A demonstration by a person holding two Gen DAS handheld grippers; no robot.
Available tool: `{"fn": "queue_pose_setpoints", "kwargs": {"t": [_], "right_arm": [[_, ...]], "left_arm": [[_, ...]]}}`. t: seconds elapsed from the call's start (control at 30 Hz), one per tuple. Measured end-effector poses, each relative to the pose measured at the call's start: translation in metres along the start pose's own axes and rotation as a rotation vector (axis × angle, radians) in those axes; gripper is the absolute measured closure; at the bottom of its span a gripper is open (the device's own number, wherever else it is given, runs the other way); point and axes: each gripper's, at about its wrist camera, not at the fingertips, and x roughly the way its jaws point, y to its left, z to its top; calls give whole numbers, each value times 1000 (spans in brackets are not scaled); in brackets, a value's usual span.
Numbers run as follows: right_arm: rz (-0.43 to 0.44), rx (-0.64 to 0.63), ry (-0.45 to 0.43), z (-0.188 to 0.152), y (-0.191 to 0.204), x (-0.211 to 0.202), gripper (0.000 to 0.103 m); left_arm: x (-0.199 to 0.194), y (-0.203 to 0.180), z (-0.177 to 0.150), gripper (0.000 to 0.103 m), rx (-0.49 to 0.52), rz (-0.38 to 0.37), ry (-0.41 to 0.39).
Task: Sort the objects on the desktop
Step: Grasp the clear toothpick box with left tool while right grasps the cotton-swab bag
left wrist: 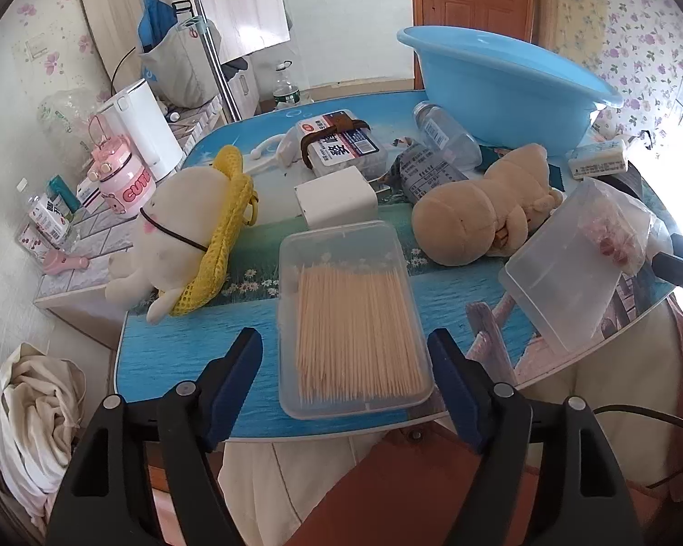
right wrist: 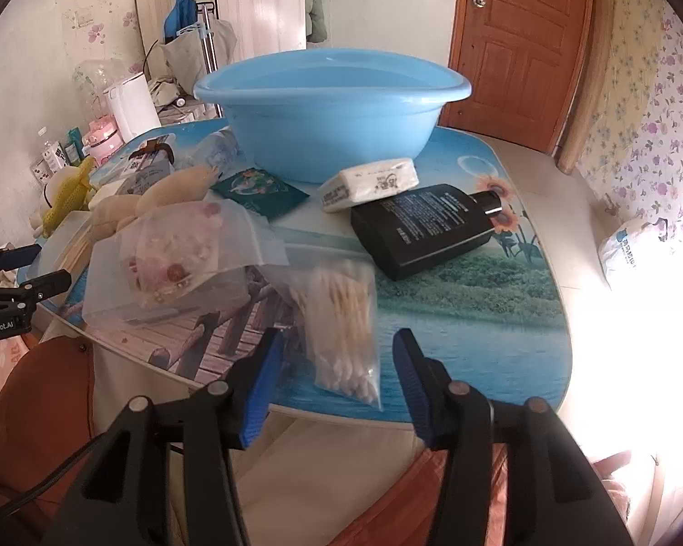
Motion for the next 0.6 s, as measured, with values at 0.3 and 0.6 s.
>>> {"fn": "queue_pose_setpoints", "kwargs": {"t": [0.3,0.6], "right_arm": [[-2,0,-7,-1,-2,9,51],[27,4,1,2,-3,13,51]], "left_arm": [[21,3,2,13,-84,-45,18],[29,11,-2,0,-148,-37,-17]]}}
